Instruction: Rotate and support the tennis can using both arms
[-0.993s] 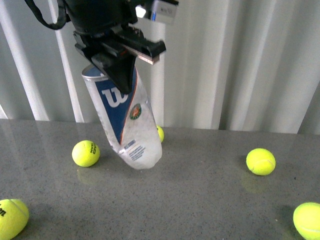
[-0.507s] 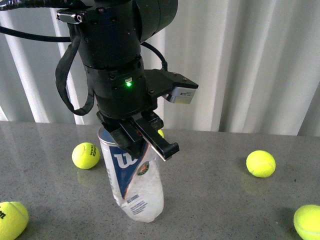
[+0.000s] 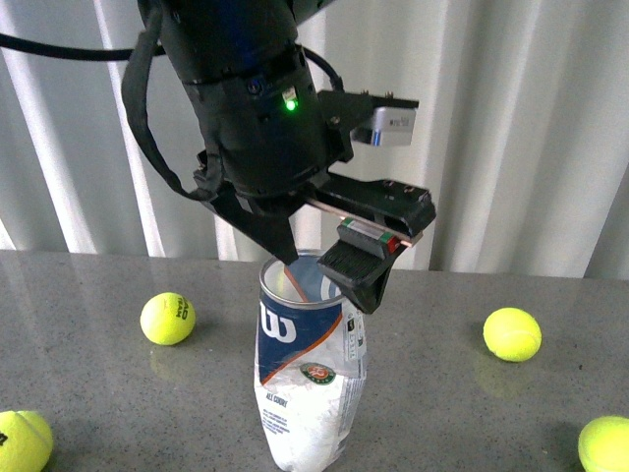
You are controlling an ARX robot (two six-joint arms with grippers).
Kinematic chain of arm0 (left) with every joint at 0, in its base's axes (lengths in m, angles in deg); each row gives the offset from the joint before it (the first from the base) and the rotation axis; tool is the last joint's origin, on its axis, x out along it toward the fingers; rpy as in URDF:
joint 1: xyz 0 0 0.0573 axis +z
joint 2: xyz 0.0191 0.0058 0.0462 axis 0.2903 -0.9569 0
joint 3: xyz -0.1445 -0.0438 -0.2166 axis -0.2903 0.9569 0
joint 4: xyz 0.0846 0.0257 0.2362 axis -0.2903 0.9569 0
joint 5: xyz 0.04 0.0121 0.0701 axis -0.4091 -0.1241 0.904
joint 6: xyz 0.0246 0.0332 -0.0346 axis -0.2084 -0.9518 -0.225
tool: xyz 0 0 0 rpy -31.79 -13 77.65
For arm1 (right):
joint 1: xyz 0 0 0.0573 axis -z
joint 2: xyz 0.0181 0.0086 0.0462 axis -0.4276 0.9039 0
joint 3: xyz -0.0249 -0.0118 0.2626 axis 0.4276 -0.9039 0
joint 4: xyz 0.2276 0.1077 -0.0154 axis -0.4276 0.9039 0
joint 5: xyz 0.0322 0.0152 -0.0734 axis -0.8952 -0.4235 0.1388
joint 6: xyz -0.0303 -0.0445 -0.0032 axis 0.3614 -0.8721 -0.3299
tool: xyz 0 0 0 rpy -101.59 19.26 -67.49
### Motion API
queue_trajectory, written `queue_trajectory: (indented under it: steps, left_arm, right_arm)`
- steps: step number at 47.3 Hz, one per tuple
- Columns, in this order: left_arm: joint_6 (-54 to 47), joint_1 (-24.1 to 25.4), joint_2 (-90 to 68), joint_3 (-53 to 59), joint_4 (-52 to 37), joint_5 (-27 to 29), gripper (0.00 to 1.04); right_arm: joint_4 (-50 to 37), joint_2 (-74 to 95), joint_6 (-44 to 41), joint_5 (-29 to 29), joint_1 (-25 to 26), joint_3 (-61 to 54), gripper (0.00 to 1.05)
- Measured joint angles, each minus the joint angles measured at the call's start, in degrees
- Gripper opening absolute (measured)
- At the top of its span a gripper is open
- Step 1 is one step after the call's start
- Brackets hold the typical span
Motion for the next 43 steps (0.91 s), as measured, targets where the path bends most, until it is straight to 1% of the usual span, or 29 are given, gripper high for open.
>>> queue_trajectory:
  steps: [2,6,10,13,15,17,18,20,24,32,34,35,36,37,38,40,42,43]
  left_arm:
    - [0.3,0.1,1.0,0.0,0.0,-0.3,1.0]
    - [1.1,0.3,2.6,0.2,-0.4,-1.5,0.97]
    - [3.7,0.9,5.3,1.9,-2.6,-4.4,0.98]
    - [7.5,1.5,8.2,4.8,-6.6,-7.1,0.98]
    - [11.0,2.0,10.8,8.1,-11.2,-8.6,0.98]
    - [16.6,2.4,13.8,12.3,-17.1,-7.3,0.98]
    - [19.3,2.6,15.7,15.0,-20.8,-5.3,0.98]
    - [24.0,2.8,18.0,18.3,-25.6,-2.9,0.98]
    - [28.4,3.2,19.2,19.7,-27.2,-2.3,0.98]
    - [30.9,3.4,19.0,20.4,-27.3,-2.2,0.98]
    - [29.8,2.9,19.4,22.0,-30.6,1.3,0.96]
    - [28.8,2.6,20.3,24.6,-36.5,6.4,0.92]
    - [27.4,2.5,21.2,27.6,-42.9,10.1,0.89]
    - [24.8,2.5,22.7,32.3,-52.2,17.7,0.83]
    - [23.3,2.7,24.5,37.0,-60.5,22.6,0.78]
    - [21.3,3.8,27.9,44.7,-72.1,27.1,0.69]
    - [20.2,5.7,31.2,51.3,-80.5,27.5,0.6]
    - [20.0,6.1,31.8,52.4,-81.2,27.5,0.59]
  right_arm:
    - [0.0,0.0,0.0,0.0,0.0,0.0,0.98]
    - [0.0,0.0,0.0,0.0,0.0,0.0,0.98]
    - [0.0,0.0,0.0,0.0,0.0,0.0,0.98]
    - [0.0,0.0,0.0,0.0,0.0,0.0,0.98]
    - [0.0,0.0,0.0,0.0,0.0,0.0,0.98]
    - [0.0,0.0,0.0,0.0,0.0,0.0,0.98]
    - [0.0,0.0,0.0,0.0,0.0,0.0,0.98]
    - [0.0,0.0,0.0,0.0,0.0,0.0,0.98]
    - [0.0,0.0,0.0,0.0,0.0,0.0,0.98]
    - [0.0,0.0,0.0,0.0,0.0,0.0,0.98]
    - [0.0,0.0,0.0,0.0,0.0,0.0,0.98]
    - [0.0,0.0,0.0,0.0,0.0,0.0,0.98]
    - [0.0,0.0,0.0,0.0,0.0,0.0,0.98]
    - [0.0,0.0,0.0,0.0,0.0,0.0,0.98]
    - [0.0,0.0,0.0,0.0,0.0,0.0,0.98]
    - [0.0,0.0,0.0,0.0,0.0,0.0,0.98]
    - [0.0,0.0,0.0,0.1,0.0,0.0,0.98]
    - [0.0,0.0,0.0,0.1,0.0,0.0,0.98]
